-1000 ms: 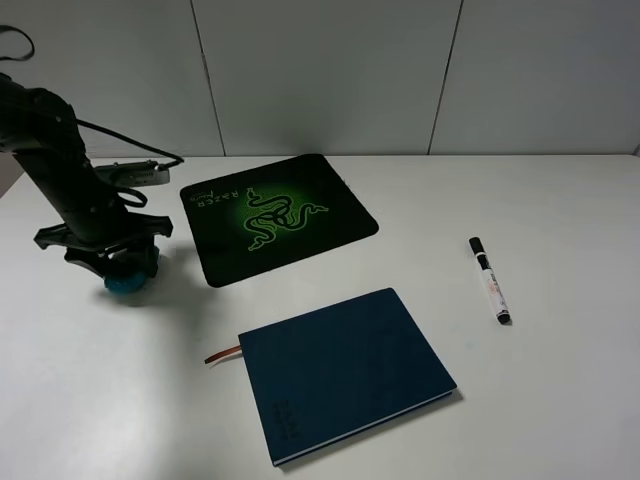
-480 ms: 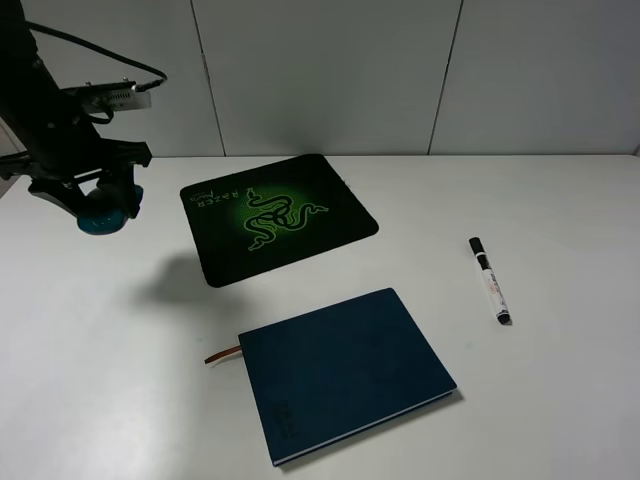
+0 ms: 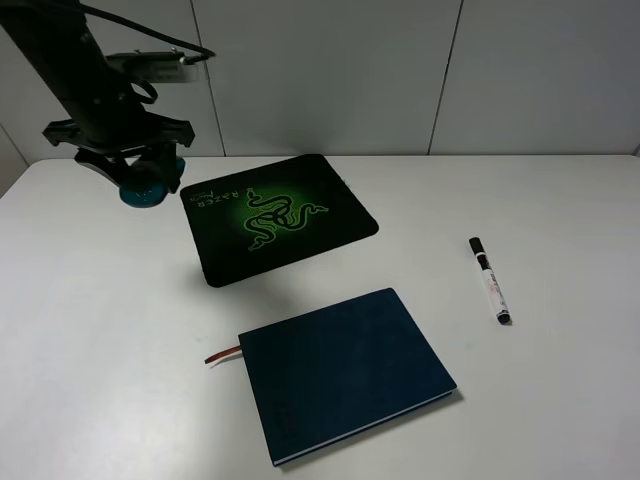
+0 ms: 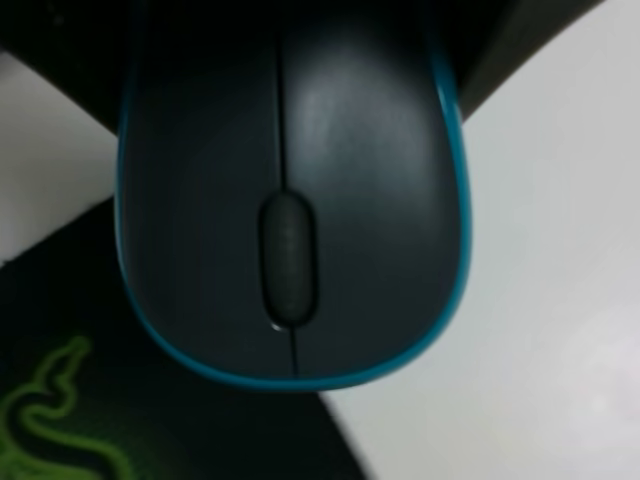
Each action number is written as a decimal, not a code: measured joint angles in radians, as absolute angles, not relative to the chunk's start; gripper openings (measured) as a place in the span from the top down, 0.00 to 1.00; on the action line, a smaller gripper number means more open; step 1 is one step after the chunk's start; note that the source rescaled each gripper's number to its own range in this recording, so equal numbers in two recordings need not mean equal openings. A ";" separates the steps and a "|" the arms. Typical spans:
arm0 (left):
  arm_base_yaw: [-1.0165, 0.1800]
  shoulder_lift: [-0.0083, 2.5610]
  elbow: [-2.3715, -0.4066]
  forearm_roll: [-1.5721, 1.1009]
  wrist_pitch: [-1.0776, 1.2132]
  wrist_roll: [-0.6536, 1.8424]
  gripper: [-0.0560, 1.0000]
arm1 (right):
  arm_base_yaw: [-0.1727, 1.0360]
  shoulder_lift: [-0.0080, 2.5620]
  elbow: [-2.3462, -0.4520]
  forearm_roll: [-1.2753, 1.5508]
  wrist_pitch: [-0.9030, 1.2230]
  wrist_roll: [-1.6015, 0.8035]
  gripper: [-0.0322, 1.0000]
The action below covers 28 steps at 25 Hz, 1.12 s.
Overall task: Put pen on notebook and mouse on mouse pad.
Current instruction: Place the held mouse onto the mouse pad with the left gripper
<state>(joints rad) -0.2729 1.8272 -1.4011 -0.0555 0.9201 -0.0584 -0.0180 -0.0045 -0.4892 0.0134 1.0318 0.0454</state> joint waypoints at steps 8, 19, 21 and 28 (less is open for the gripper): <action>-0.362 2.001 -1.558 -0.051 0.952 -0.074 0.95 | -0.018 -0.005 -0.489 0.013 1.032 0.045 0.00; -0.407 2.252 -1.871 -0.049 0.987 -0.074 0.95 | -0.018 -0.005 -0.489 0.013 1.032 0.045 0.00; -0.407 2.291 -1.924 -0.049 0.989 -0.074 0.95 | -0.018 -0.005 -0.489 0.013 1.032 0.045 0.00; -0.407 2.393 -2.007 -0.048 0.958 -0.074 0.95 | -0.018 -0.005 -0.489 0.013 1.032 0.045 0.00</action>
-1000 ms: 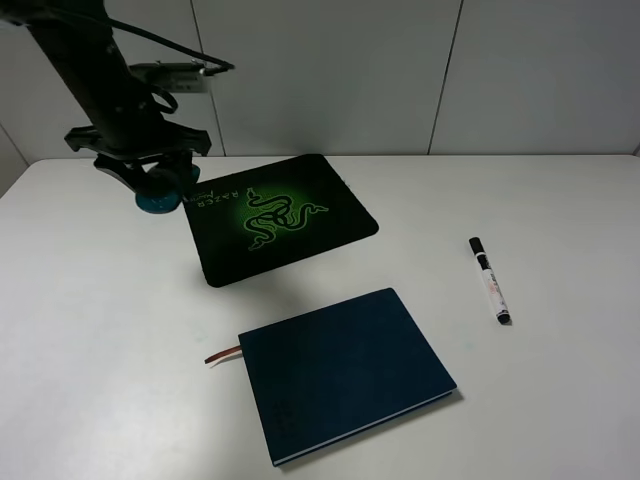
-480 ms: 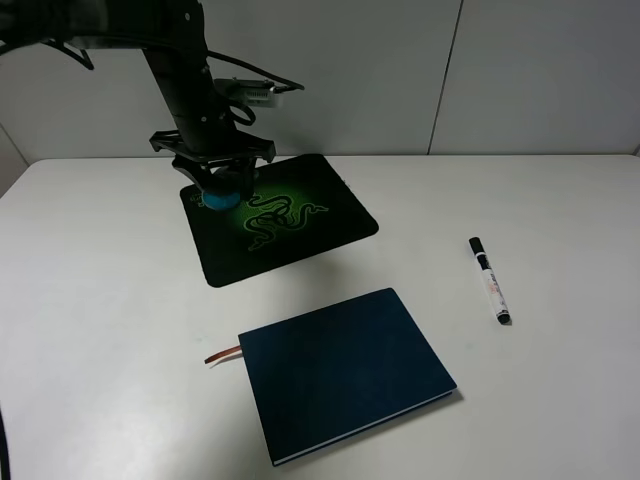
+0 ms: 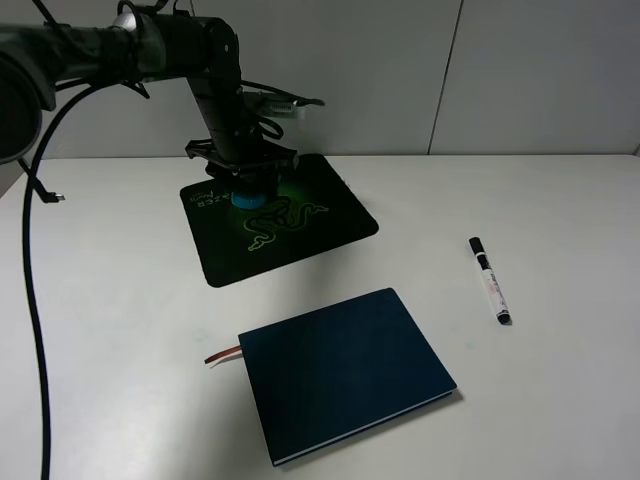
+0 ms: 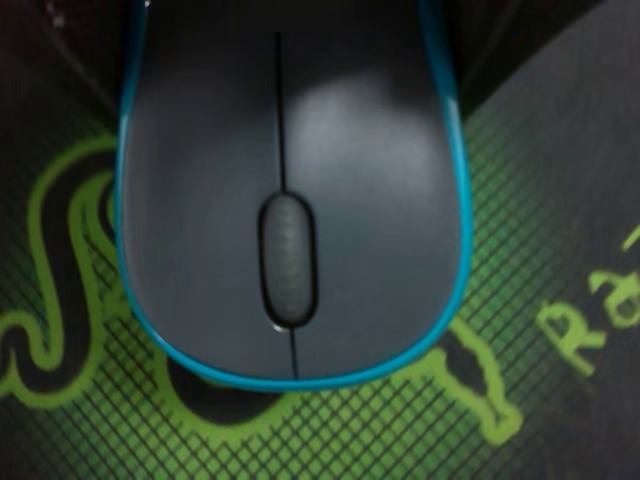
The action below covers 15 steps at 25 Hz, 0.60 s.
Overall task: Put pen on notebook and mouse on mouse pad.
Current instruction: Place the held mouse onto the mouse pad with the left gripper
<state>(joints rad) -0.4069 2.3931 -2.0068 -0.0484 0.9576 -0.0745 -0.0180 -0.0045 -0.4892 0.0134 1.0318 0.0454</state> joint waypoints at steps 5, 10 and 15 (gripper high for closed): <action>-0.407 2.437 -2.009 -0.048 0.925 -0.076 0.95 | -0.018 -0.005 -0.489 0.013 1.032 0.045 0.00; -0.407 2.455 -2.009 -0.049 0.883 -0.076 0.95 | -0.018 -0.005 -0.489 0.013 1.032 0.045 0.00; -0.407 2.455 -2.009 -0.048 0.869 -0.077 0.95 | -0.018 -0.005 -0.489 0.013 1.032 0.045 0.00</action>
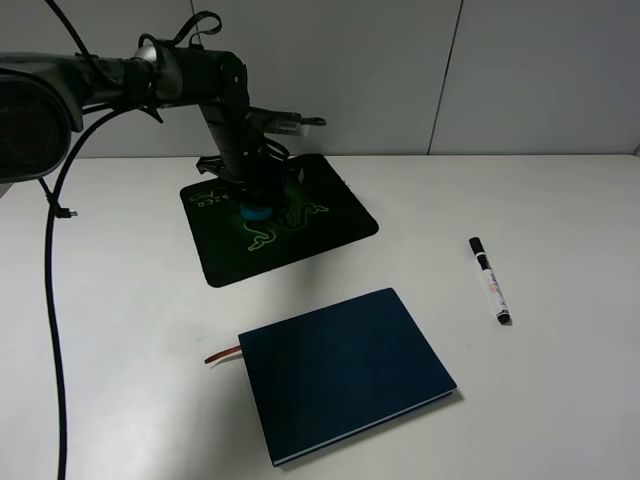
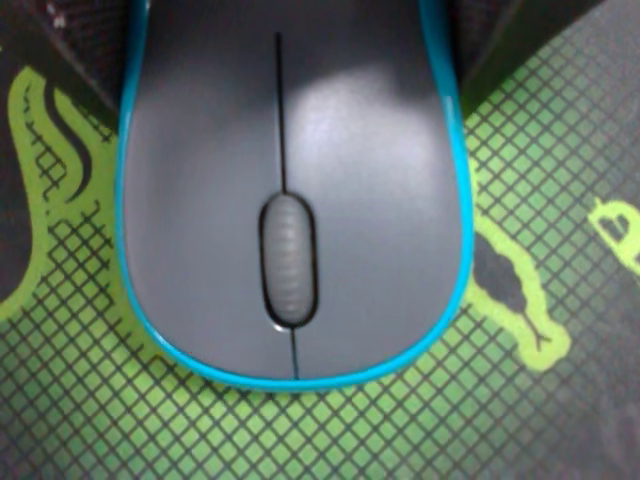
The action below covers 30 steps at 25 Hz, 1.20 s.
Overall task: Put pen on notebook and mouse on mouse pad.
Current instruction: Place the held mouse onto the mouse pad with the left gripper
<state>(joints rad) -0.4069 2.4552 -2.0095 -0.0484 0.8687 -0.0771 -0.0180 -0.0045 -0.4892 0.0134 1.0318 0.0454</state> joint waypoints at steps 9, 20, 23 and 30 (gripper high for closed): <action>-0.407 2.455 -2.009 -0.048 0.880 -0.077 0.73 | -0.018 -0.005 -0.489 0.013 1.032 0.045 0.00; -0.407 2.455 -2.021 -0.056 0.941 -0.077 0.01 | -0.018 -0.005 -0.489 0.013 1.032 0.045 0.00; -0.407 2.455 -2.068 -0.060 1.027 -0.077 0.01 | -0.018 -0.005 -0.489 0.013 1.032 0.045 0.00; -0.407 2.447 -2.236 -0.050 1.178 -0.077 0.00 | -0.018 -0.005 -0.489 0.013 1.032 0.045 0.00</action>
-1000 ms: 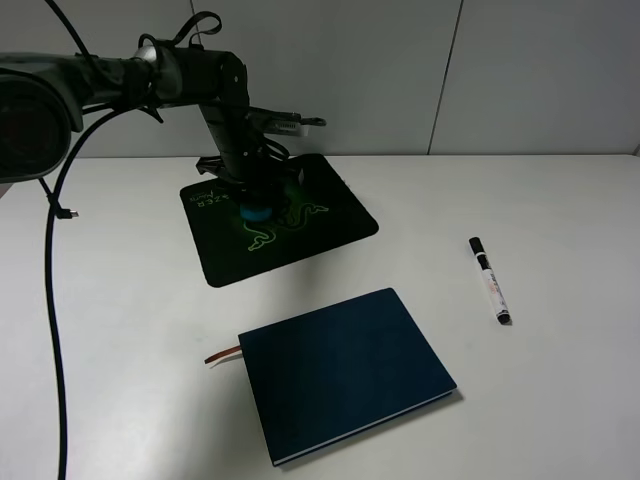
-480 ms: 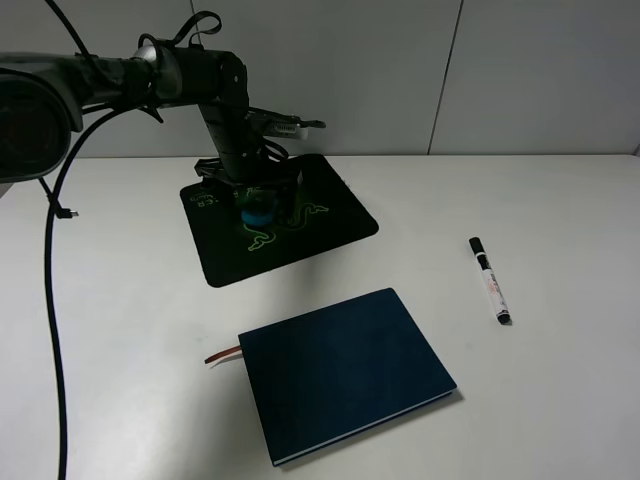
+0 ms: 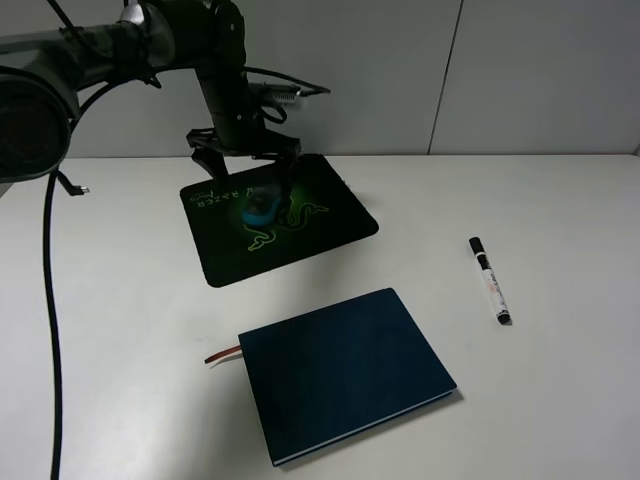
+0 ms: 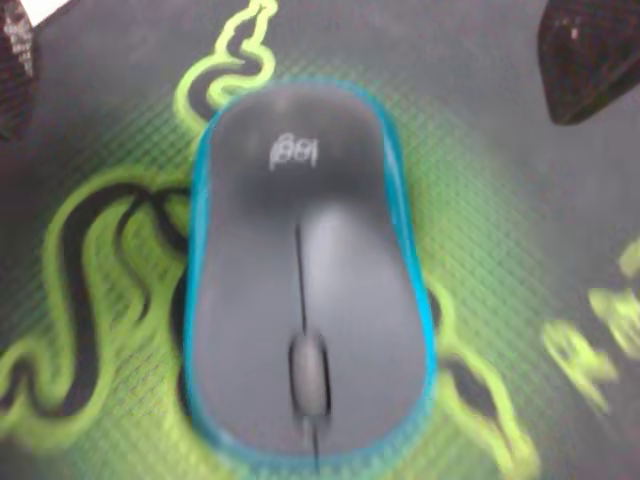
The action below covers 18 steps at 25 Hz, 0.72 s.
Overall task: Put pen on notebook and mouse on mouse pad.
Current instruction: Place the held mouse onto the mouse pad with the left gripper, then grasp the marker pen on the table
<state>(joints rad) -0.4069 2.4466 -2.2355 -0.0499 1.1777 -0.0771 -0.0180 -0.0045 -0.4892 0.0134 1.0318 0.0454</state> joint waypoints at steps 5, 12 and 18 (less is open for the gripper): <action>-0.407 2.358 -2.205 -0.048 1.178 -0.073 0.00 | -0.018 -0.005 -0.489 0.013 1.032 0.045 0.00; -0.407 2.121 -1.995 -0.015 1.179 -0.030 0.00 | -0.018 -0.005 -0.489 0.013 1.032 0.045 0.00; -0.407 1.846 -1.736 -0.014 1.179 0.009 0.00 | -0.018 -0.005 -0.489 0.013 1.032 0.045 0.00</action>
